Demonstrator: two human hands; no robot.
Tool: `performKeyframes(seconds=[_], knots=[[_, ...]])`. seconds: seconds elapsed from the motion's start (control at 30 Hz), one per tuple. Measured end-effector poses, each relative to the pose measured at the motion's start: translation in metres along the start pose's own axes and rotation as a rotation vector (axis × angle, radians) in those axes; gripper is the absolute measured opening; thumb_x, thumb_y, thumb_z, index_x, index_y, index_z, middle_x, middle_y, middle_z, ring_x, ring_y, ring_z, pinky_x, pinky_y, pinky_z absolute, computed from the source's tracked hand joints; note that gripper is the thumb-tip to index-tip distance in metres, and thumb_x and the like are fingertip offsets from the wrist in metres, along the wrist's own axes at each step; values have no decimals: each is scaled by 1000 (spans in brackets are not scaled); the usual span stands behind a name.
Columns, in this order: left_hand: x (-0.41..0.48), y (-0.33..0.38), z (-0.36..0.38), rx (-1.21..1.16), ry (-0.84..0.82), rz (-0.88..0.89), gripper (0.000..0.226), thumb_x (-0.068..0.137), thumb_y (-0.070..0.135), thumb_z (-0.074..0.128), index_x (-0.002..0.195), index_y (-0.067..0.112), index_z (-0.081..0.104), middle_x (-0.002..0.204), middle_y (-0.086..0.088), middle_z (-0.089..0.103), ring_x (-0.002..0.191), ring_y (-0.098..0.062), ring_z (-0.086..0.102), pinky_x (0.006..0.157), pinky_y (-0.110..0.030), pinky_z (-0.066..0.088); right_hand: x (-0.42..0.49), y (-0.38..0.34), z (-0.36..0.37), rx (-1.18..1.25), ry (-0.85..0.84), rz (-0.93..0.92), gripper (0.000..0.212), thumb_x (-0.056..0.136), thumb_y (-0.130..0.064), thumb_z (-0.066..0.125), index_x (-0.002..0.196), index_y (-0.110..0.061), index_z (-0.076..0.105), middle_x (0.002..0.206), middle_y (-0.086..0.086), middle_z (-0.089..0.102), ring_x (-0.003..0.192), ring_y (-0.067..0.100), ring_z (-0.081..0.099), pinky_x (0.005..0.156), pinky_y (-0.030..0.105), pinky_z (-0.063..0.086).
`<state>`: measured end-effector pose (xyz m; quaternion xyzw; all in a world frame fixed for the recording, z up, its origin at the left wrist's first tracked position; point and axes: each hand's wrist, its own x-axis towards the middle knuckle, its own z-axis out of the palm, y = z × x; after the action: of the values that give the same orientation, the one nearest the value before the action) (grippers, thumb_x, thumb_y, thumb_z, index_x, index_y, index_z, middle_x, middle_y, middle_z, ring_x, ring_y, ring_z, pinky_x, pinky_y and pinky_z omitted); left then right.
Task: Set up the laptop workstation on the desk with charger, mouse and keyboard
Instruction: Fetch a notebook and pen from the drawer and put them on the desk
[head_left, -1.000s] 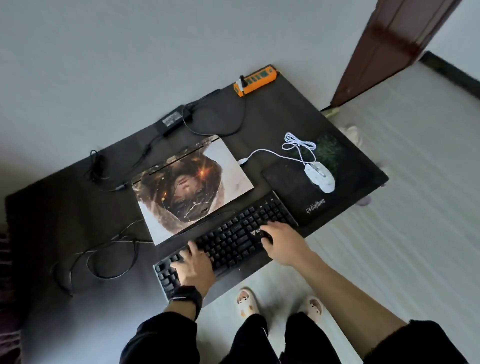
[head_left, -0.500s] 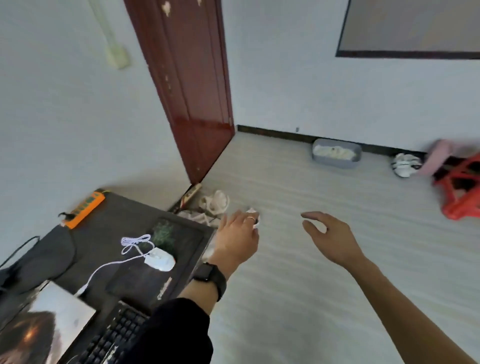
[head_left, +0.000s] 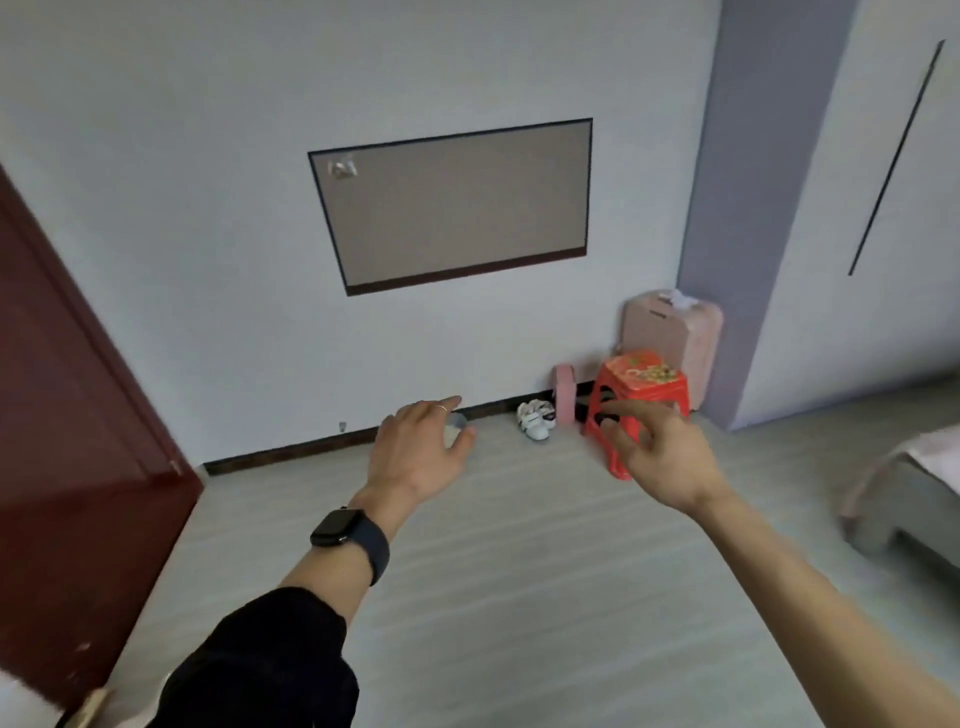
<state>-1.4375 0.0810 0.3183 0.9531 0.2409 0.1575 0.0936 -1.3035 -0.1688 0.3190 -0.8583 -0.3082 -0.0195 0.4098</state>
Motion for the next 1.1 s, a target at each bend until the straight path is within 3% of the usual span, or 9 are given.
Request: performKeyframes(seconds=[0.07, 0.23, 0.4, 0.57, 0.77, 1.1], knots=[[46, 30, 16, -36, 0, 71, 55, 96, 56, 40, 145, 30, 45, 145, 4, 51, 136, -19, 41, 113, -39, 32, 30, 22, -24, -35, 66, 21, 26, 95, -27, 64, 120, -24, 72, 110, 1, 70, 99, 20, 63, 78, 21, 36], [151, 84, 53, -62, -12, 215, 50, 97, 54, 38, 140, 31, 50, 143, 8, 52, 135, -16, 42, 112, -37, 32, 112, 74, -68, -134, 169, 84, 29, 97, -34, 61, 124, -28, 68, 127, 3, 67, 115, 28, 61, 95, 35, 46], [278, 120, 82, -75, -3, 345, 51, 96, 54, 39, 140, 30, 51, 141, 8, 55, 133, -17, 45, 111, -37, 35, 199, 123, -95, -225, 266, 188, 29, 96, -35, 60, 124, -32, 67, 129, 1, 66, 111, 28, 61, 90, 32, 45], [392, 173, 118, -113, -11, 460, 51, 97, 52, 39, 141, 27, 51, 141, 5, 55, 131, -19, 47, 108, -37, 38, 265, 177, -120, -318, 363, 283, 30, 96, -31, 61, 125, -28, 68, 127, 4, 66, 117, 34, 58, 96, 34, 44], [481, 267, 189, -155, -95, 577, 48, 97, 48, 42, 139, 27, 51, 138, 1, 57, 127, -23, 50, 106, -39, 40, 306, 260, -157, -363, 415, 428, 30, 96, -32, 61, 125, -28, 67, 124, 5, 66, 112, 33, 60, 93, 30, 41], [603, 434, 286, -151, -102, 652, 44, 96, 43, 46, 138, 29, 54, 134, 1, 59, 124, -23, 53, 104, -36, 41, 402, 417, -248, -376, 476, 460, 28, 97, -27, 61, 124, -24, 69, 119, 7, 68, 111, 33, 60, 95, 31, 39]])
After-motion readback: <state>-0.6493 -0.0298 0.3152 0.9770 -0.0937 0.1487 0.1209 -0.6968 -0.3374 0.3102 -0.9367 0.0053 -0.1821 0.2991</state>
